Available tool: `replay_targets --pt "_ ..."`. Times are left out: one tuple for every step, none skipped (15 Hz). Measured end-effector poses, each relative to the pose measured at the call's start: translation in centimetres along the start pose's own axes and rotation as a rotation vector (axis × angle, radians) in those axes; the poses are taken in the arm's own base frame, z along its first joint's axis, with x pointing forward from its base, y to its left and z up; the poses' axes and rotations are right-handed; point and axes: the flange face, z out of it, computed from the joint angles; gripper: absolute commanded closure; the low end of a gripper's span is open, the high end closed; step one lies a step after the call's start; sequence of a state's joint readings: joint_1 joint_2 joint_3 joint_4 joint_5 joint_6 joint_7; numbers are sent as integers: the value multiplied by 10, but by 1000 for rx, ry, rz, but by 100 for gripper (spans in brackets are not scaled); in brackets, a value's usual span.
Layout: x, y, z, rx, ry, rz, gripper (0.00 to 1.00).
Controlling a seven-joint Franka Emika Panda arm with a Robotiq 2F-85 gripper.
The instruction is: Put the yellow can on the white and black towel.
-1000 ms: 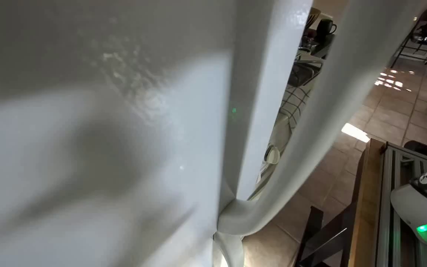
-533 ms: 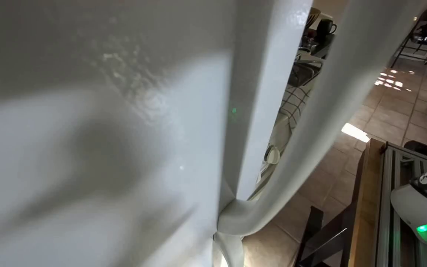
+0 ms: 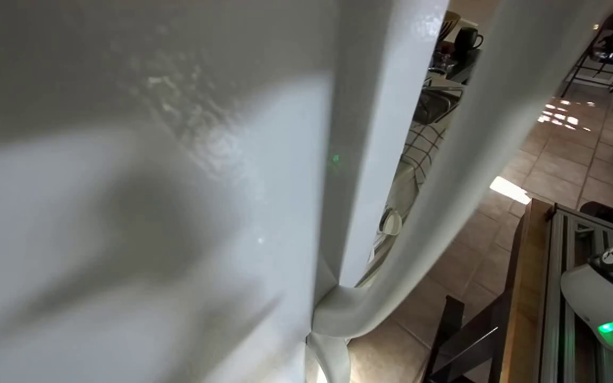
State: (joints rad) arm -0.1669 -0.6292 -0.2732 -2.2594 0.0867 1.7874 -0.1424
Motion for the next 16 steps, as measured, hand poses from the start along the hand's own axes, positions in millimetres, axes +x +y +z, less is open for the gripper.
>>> replay_targets --pt "9 2 -2 10 23 7 0" --pt "18 3 -4 14 41 12 0" --pt "29 5 -6 8 59 7 0" --pt "41 6 -9 -3 75 3 0" --pt "55 7 -12 -19 95 -6 0" --pt "69 9 -15 -38 113 -16 0" --pt "85 10 -18 -65 134 -30 0" --pt "100 12 -21 -92 153 -43 0" --pt "118 13 -23 -130 179 -59 0" --pt "137 15 -25 -171 208 -74 0" --pt "155 16 -25 -203 237 -87 0" --pt "172 18 -23 -225 261 -96 0" --pt "189 19 -20 -244 283 -100 0" --pt "206 20 -16 -261 304 -101 0" --pt "221 22 -11 -271 315 -98 0" --pt "233 24 -6 -279 317 -96 0"
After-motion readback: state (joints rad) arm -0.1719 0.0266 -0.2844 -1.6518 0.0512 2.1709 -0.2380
